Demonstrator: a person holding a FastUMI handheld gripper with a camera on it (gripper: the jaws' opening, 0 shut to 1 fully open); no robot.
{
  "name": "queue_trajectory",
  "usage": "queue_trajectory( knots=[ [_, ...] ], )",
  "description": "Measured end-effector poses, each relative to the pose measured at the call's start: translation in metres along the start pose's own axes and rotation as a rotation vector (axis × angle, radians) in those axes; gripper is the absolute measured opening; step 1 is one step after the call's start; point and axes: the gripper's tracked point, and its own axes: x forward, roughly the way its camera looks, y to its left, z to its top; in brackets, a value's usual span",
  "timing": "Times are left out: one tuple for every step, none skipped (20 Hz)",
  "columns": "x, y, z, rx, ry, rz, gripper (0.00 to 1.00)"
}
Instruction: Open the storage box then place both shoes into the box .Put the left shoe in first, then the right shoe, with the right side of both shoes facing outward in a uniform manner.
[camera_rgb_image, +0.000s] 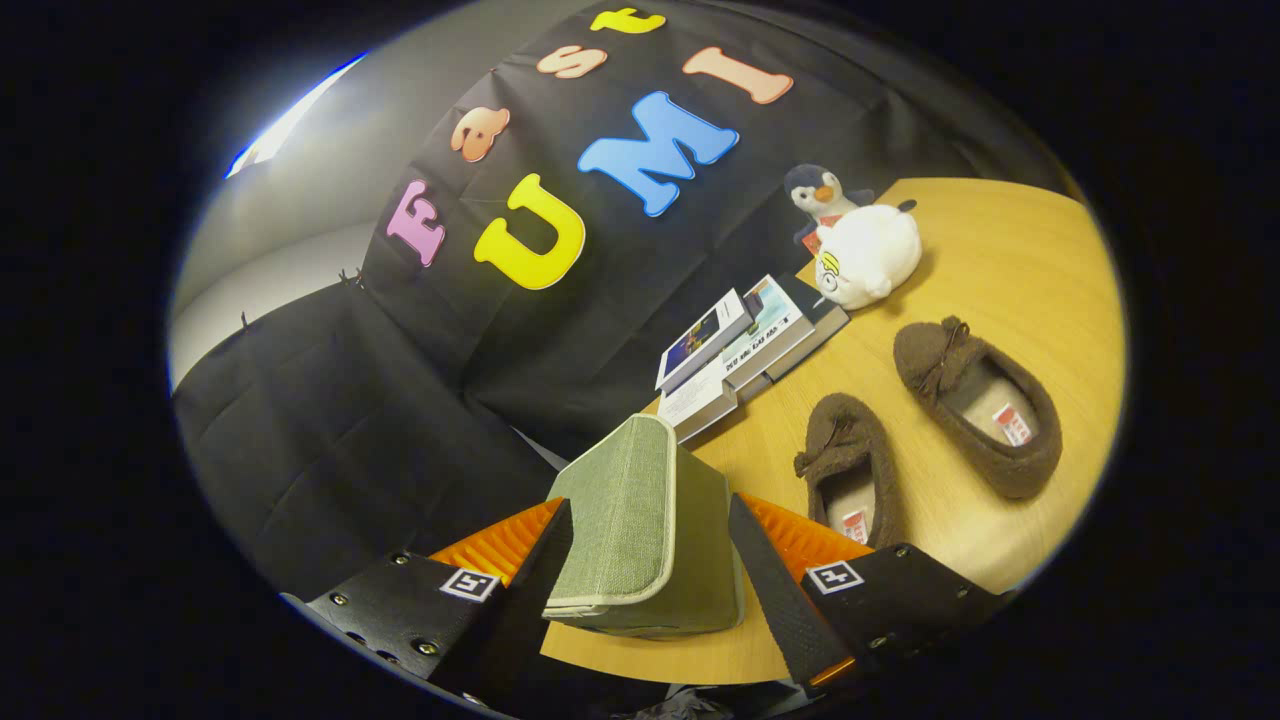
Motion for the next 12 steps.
queue_trajectory(
  knots=[
    [0.003, -0.002, -0.004, 0.028, 0.013, 0.005, 0.96],
    [0.006, -0.002, -0.009, 0.054, 0.025, 0.012, 0.96],
    [0.01, -0.002, -0.012, 0.084, 0.039, 0.021, 0.96],
    [0.011, -0.003, -0.017, 0.118, 0.05, 0.03, 0.96],
    [0.015, -0.004, -0.02, 0.151, 0.06, 0.036, 0.96],
    [0.019, -0.005, -0.025, 0.181, 0.071, 0.042, 0.96],
    [0.022, -0.007, -0.029, 0.209, 0.082, 0.047, 0.96],
    [0.025, -0.007, -0.035, 0.236, 0.095, 0.053, 0.96],
    [0.029, -0.007, -0.04, 0.267, 0.11, 0.06, 0.96],
    [0.032, -0.007, -0.046, 0.304, 0.122, 0.069, 0.96],
    [0.036, -0.008, -0.049, 0.346, 0.132, 0.077, 0.96],
    [0.038, -0.009, -0.051, 0.389, 0.137, 0.086, 0.96]
  ],
)
